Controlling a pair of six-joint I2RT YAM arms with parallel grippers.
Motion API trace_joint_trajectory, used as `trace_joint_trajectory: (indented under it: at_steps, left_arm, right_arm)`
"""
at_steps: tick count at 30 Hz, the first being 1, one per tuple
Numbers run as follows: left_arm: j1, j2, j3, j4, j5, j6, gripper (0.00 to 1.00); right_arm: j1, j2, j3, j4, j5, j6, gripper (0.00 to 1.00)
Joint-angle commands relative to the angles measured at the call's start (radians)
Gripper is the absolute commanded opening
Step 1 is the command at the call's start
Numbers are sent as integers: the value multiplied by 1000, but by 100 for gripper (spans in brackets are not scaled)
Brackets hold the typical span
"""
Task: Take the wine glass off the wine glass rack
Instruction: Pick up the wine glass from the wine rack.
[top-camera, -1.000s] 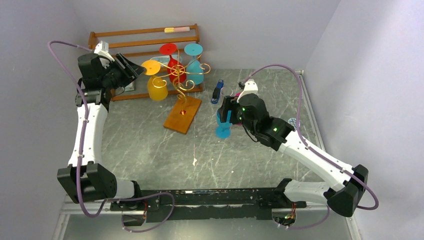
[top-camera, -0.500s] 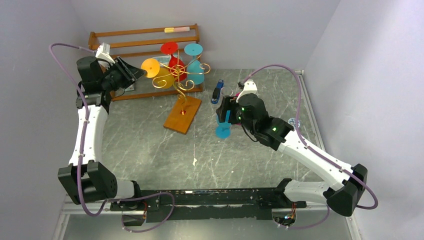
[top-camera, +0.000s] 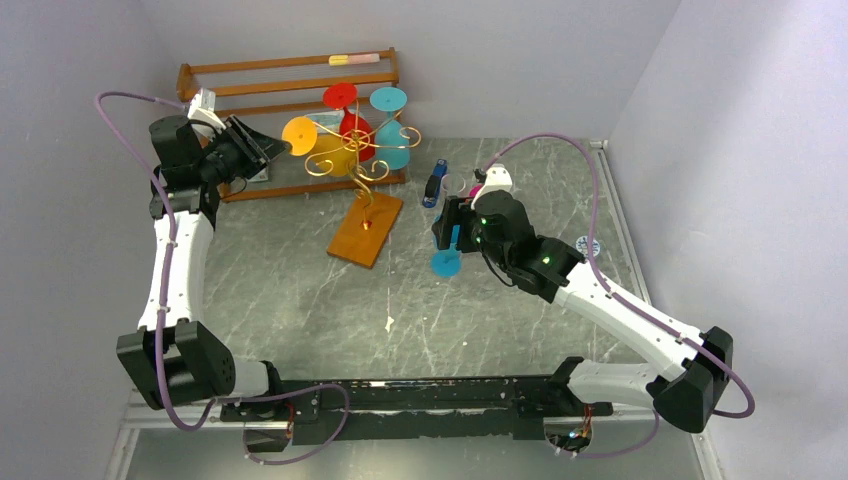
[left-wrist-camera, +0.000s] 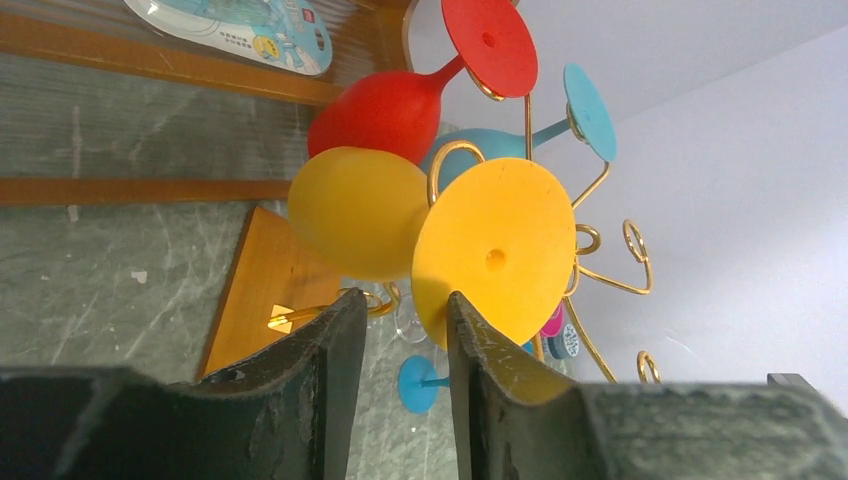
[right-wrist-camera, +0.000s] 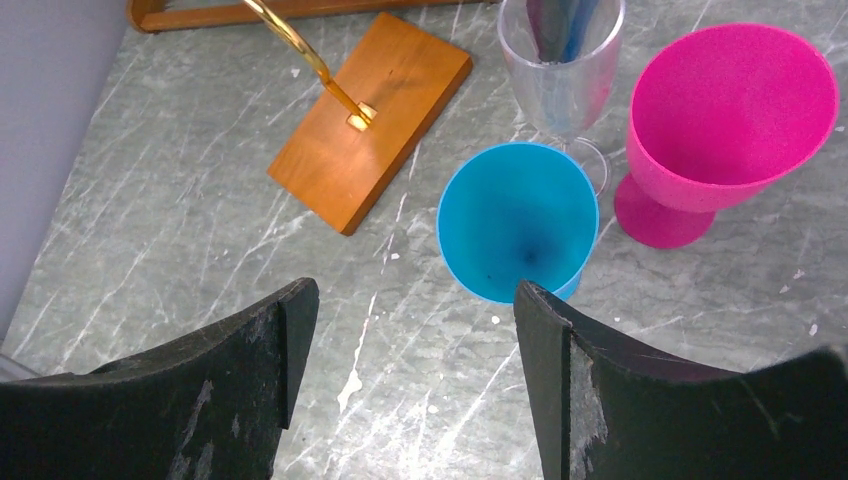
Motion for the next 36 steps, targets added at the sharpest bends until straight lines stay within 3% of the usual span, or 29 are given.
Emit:
trace_joint_trajectory:
  at_steps: [1, 12, 23, 36]
  left_arm:
    - [13, -11, -20, 41, 43, -35, 42]
    - [16, -11, -44, 126, 79, -124, 44]
    - [17, -13, -11, 87, -2, -134, 35]
    - [17, 8, -21, 182, 41, -189, 38]
  right_arm:
    - [-4, 2, 6, 4, -2, 16, 76]
    - [-3, 14, 9, 7, -18, 28, 76]
    - [-3, 45, 25, -8, -47, 38, 76]
    - [-5, 63, 27, 1, -58, 29, 76]
